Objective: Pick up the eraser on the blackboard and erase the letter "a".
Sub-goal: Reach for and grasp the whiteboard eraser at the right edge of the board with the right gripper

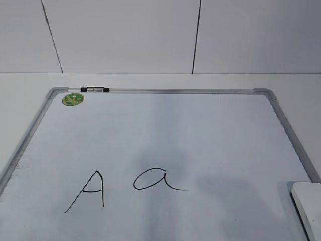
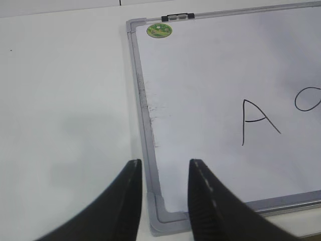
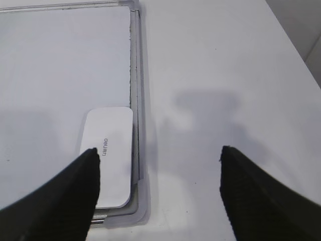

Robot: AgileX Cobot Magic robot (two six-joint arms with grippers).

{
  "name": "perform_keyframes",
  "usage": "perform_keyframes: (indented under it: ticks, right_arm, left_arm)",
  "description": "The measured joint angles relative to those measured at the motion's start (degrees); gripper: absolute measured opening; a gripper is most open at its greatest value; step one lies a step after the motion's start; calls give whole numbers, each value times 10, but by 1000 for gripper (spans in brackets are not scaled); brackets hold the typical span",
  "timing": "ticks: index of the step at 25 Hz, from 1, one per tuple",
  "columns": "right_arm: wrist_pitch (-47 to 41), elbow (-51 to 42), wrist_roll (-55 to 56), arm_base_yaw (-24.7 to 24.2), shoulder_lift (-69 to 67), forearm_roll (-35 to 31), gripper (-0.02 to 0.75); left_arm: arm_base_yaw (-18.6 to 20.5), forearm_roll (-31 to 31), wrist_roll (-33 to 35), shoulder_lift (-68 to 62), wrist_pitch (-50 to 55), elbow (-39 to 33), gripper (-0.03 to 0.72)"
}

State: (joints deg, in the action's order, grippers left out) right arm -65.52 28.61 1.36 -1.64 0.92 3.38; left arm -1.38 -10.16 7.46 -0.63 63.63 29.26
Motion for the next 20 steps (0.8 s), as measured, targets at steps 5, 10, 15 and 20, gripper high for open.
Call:
perform_keyframes:
  ticks: [5, 10, 15, 20]
  right_arm:
    - [0, 0, 0, 0, 0, 0, 592]
    - [0, 0, 0, 0, 0, 0, 592]
    - [0, 0, 0, 0, 0, 0, 592]
    - [0, 0, 0, 0, 0, 0, 592]
  left_arm:
    - [0, 0, 0, 0, 0, 0, 235]
    - [0, 0, 0, 0, 0, 0, 235]
    - [0, 0, 0, 0, 0, 0, 235]
    - [0, 0, 0, 0, 0, 0, 235]
